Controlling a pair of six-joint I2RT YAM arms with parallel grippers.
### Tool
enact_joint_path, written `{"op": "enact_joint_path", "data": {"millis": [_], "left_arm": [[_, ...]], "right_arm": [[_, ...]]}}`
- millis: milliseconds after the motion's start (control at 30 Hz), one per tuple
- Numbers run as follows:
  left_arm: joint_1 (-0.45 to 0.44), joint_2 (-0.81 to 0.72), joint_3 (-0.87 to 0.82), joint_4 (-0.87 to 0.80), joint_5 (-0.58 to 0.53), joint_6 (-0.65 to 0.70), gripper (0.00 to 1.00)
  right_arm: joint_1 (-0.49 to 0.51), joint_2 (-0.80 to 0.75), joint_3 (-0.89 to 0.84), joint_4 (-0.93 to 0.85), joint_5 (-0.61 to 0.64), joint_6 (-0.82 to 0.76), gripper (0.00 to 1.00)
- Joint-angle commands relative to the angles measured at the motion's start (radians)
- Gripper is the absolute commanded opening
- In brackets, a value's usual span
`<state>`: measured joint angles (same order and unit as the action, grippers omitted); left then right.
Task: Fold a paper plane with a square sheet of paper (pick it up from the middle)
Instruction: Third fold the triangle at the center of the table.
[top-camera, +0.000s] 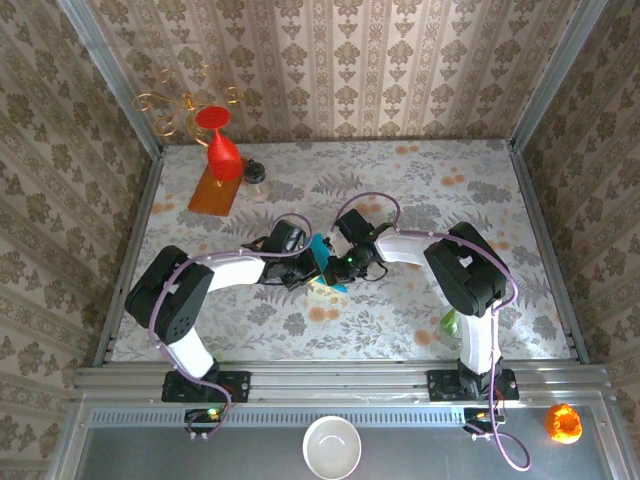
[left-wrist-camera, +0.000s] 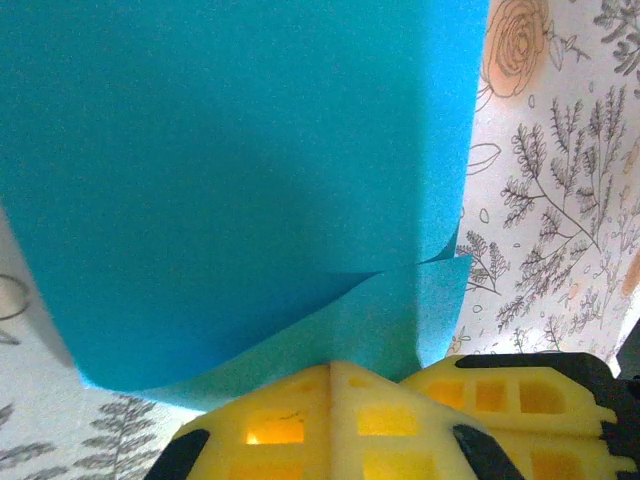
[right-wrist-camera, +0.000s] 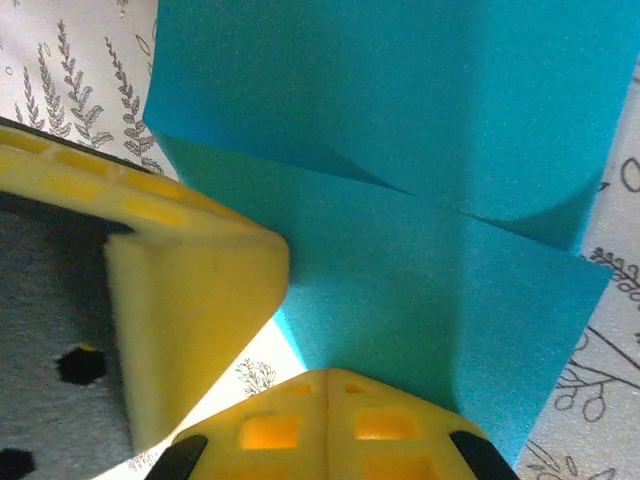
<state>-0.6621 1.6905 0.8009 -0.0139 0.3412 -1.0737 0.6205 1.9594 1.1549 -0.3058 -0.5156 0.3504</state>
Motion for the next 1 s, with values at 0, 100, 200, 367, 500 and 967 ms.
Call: {"op": "enact_joint_path", "data": {"millis": [0,100,200,367,500,967], "left_arm": [[-0.007,0.027,0.016,-0.002,0.011,0.005,0.05],[-0.005,0.028,0.008,-0.044,-0.022,0.0,0.05],[0.004,0.028,-0.016,-0.058,-0.04,-0.01,0.04],[0.031,0.033,-0.05,-0.062,-0.051,-0.01,0.03],[0.045,0.044,-0.061,-0.065,-0.05,0.0,0.03],[0.076,0.064,-0.079,-0.073,-0.047,0.021,0.03]], "right_arm": [[-0.004,0.045,0.003,-0.069,0.025,-0.009,0.05],[-0.008,0.042,0.001,-0.071,0.026,-0.011,0.06],[-0.014,0.031,-0.002,-0.08,0.025,-0.016,0.06],[-0.027,-0.008,-0.019,-0.109,0.018,-0.052,0.07],[-0.039,-0.038,-0.058,-0.102,-0.016,-0.07,0.08],[-0.064,-0.099,-0.103,-0.118,-0.031,-0.088,0.09]]}}
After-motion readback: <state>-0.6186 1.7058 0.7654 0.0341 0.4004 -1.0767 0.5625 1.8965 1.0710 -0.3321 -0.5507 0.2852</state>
